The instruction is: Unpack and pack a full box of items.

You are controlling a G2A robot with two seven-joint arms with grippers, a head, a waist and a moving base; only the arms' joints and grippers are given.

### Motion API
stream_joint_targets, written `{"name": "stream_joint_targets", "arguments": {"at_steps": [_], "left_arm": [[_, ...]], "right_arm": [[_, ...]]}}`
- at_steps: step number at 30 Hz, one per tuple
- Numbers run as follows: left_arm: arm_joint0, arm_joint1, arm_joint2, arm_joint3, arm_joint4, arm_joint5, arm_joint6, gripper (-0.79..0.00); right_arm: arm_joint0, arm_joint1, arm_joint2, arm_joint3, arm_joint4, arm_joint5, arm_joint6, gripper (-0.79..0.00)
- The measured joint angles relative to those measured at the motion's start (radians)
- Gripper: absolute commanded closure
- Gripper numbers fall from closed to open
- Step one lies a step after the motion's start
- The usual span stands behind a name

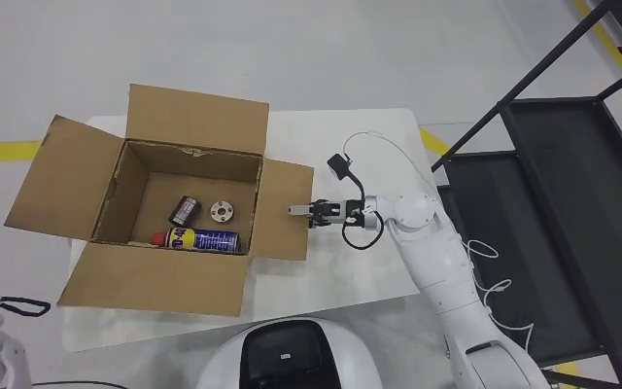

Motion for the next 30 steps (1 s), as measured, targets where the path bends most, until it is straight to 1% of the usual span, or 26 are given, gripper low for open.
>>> {"name": "stream_joint_targets", "arguments": {"at_steps": [10,15,20,25,30], "left_arm": [[0.000,0.000,0.000,0.000,0.000,0.000,0.000,-0.785],[0.000,0.000,0.000,0.000,0.000,0.000,0.000,-0.785],[0.000,0.000,0.000,0.000,0.000,0.000,0.000,-0.785],[0.000,0.000,0.000,0.000,0.000,0.000,0.000,-0.785],[0.000,0.000,0.000,0.000,0.000,0.000,0.000,-0.785]], "right_arm": [[0.019,0.017,-0.006,0.028,0.050,0.015,0.055,0.000],[0.028,0.029,0.009,0.033,0.073,0.016,0.078,0.000],[0.036,0.048,0.048,0.028,0.100,0.022,0.147,0.000],[0.036,0.073,0.098,0.003,0.086,0.031,0.228,0.000],[0.029,0.082,0.097,-0.010,0.109,0.032,0.213,0.000]]}}
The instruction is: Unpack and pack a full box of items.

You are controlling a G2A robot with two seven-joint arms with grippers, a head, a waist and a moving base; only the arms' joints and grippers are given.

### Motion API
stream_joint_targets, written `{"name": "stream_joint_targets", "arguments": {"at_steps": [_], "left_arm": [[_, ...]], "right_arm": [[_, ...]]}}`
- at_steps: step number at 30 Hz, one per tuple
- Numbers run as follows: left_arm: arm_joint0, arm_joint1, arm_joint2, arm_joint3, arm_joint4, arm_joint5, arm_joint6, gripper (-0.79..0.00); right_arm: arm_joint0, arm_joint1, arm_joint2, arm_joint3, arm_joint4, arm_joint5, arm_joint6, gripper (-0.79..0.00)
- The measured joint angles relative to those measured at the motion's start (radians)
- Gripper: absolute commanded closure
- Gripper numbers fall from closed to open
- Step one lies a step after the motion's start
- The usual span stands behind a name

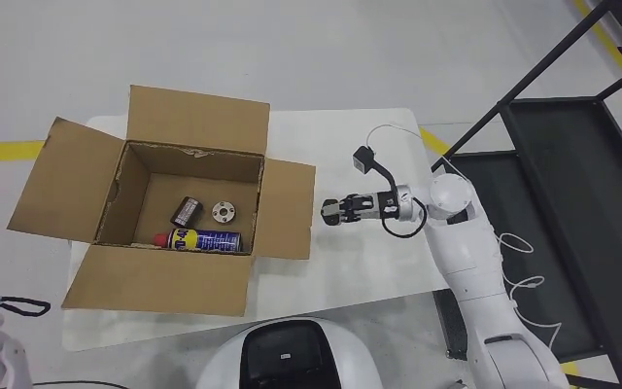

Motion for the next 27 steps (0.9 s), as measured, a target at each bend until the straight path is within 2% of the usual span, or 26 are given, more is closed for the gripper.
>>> {"name": "stream_joint_targets", "arguments": {"at_steps": [4,9,14,18,20,24,25,27], "left_arm": [[-0.005,0.000,-0.004,-0.003,0.000,0.004,0.006,-0.785],[-0.050,0.005,-0.061,-0.011,-0.046,0.034,0.013,-0.785],[-0.093,0.021,-0.144,0.087,-0.128,0.057,-0.083,-0.785],[-0.140,0.039,-0.164,0.212,-0.193,0.160,-0.192,-0.785],[-0.165,0.048,-0.159,0.258,-0.230,0.225,-0.266,-0.785],[-0.181,0.058,-0.145,0.275,-0.251,0.330,-0.363,-0.785],[-0.179,0.059,-0.141,0.269,-0.238,0.342,-0.369,-0.785],[-0.172,0.059,-0.127,0.255,-0.232,0.381,-0.371,-0.785]], "right_arm": [[-0.002,-0.002,-0.026,0.001,0.023,-0.058,-0.071,0.000],[-0.029,0.003,-0.026,-0.075,0.063,-0.116,-0.111,0.000],[-0.071,0.005,-0.069,-0.208,0.066,-0.153,-0.146,0.000],[-0.091,0.004,-0.118,-0.290,0.061,-0.186,-0.166,-0.025],[-0.096,0.002,-0.151,-0.326,0.040,-0.198,-0.194,0.000],[-0.094,-0.005,-0.224,-0.400,0.003,-0.200,-0.286,0.000],[-0.090,-0.007,-0.239,-0.414,-0.005,-0.196,-0.307,-0.058],[-0.079,-0.011,-0.266,-0.436,-0.035,-0.183,-0.353,-0.092]]}}
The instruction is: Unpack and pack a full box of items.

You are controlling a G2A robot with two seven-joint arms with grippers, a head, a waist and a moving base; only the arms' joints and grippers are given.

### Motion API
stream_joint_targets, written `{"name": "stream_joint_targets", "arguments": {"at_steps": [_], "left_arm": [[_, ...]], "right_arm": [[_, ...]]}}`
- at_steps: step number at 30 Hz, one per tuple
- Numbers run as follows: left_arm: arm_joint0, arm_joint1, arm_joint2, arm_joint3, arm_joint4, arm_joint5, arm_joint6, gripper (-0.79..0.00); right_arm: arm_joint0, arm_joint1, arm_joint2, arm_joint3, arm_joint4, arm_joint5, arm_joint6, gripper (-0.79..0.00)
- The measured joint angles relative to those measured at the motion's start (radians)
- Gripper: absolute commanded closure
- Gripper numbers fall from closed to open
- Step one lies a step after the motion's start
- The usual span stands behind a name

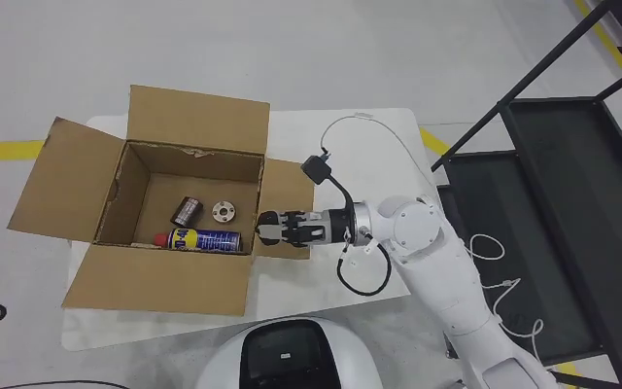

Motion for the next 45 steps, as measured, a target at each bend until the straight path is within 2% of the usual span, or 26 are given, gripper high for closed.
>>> {"name": "stream_joint_targets", "arguments": {"at_steps": [1,4,5,7,10,14,19,24,30,35,40,45], "left_arm": [[0.008,0.000,0.006,-0.020,-0.004,0.037,0.000,-0.785],[0.041,-0.003,0.015,-0.076,0.007,0.060,0.003,-0.785],[0.052,-0.005,0.018,-0.089,0.015,0.060,0.011,-0.785],[0.077,-0.009,0.030,-0.121,0.035,0.054,0.027,-0.785],[0.114,-0.015,0.048,-0.171,0.044,0.039,0.032,-0.785],[0.154,-0.023,0.075,-0.242,0.024,0.022,0.043,-0.785],[0.192,-0.031,0.112,-0.323,0.028,0.005,0.052,-0.785],[0.228,-0.038,0.143,-0.365,0.056,-0.017,0.056,-0.785],[0.259,-0.044,0.194,-0.403,0.137,0.038,0.122,-0.785],[0.283,-0.050,0.246,-0.452,0.231,0.104,0.196,-0.785],[0.275,-0.054,0.297,-0.465,0.326,0.181,0.279,-0.785],[0.260,-0.055,0.339,-0.462,0.381,0.242,0.303,-0.785]], "right_arm": [[0.010,-0.002,-0.018,-0.011,-0.036,0.014,-0.035,-0.015],[0.029,-0.009,-0.064,-0.028,-0.104,0.052,-0.113,0.000],[0.033,-0.010,-0.072,-0.029,-0.111,0.059,-0.127,-0.018],[0.039,-0.011,-0.083,-0.027,-0.129,0.065,-0.150,-0.132],[0.035,-0.008,-0.079,-0.015,-0.123,0.064,-0.163,-0.191],[0.014,-0.001,-0.050,-0.009,-0.108,0.052,-0.173,-0.206],[-0.012,0.010,-0.004,-0.016,-0.077,0.039,-0.172,-0.302],[-0.024,0.018,0.018,-0.023,-0.066,0.035,-0.170,-0.329],[-0.026,0.024,0.040,-0.012,-0.051,0.036,-0.186,-0.385],[-0.042,0.035,0.091,0.007,-0.075,0.029,-0.218,-0.465],[-0.083,0.049,0.160,0.015,-0.127,0.042,-0.260,-0.529],[-0.126,0.060,0.220,0.033,-0.191,0.075,-0.313,-0.619]]}}
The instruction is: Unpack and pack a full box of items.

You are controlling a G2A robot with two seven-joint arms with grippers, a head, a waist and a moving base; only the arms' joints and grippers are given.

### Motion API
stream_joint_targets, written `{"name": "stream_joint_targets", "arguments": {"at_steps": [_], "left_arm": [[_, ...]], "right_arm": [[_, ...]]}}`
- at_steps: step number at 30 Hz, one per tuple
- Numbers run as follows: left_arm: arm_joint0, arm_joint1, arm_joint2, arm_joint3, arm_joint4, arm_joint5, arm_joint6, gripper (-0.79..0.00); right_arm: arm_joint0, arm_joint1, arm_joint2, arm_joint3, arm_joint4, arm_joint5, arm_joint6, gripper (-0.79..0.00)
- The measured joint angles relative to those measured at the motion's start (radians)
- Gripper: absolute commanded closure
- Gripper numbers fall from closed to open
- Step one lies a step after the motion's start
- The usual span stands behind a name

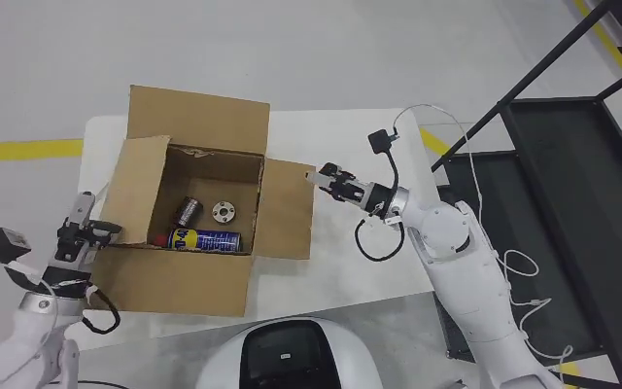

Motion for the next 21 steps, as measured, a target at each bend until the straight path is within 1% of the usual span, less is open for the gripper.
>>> {"name": "stream_joint_targets", "arguments": {"at_steps": [1,3,7,13,15,18,21], "left_arm": [[-0.003,0.000,0.009,0.002,0.012,0.017,0.006,-0.785],[-0.011,-0.001,0.023,0.007,0.031,0.041,0.017,-0.785],[-0.028,-0.001,0.044,0.017,0.052,0.065,0.028,-0.785],[-0.043,-0.001,0.046,0.022,0.063,0.057,0.024,-0.785],[-0.042,-0.001,0.046,0.026,0.066,0.051,0.023,-0.785],[-0.036,-0.002,0.045,0.028,0.053,0.048,0.021,-0.785],[-0.032,-0.003,0.039,0.019,0.031,0.050,0.024,-0.785]], "right_arm": [[-0.008,0.002,0.008,0.004,-0.017,0.011,-0.014,-0.640],[-0.018,0.004,0.014,0.017,-0.034,0.026,-0.031,-0.613],[-0.018,0.005,-0.004,0.056,-0.067,0.058,-0.050,-0.622],[0.022,-0.002,-0.070,0.132,-0.091,0.087,-0.063,-0.637],[0.035,-0.004,-0.088,0.153,-0.090,0.088,-0.063,-0.631],[0.055,-0.007,-0.113,0.184,-0.074,0.086,-0.053,-0.631],[0.070,-0.009,-0.131,0.206,-0.023,0.064,-0.017,-0.619]]}}
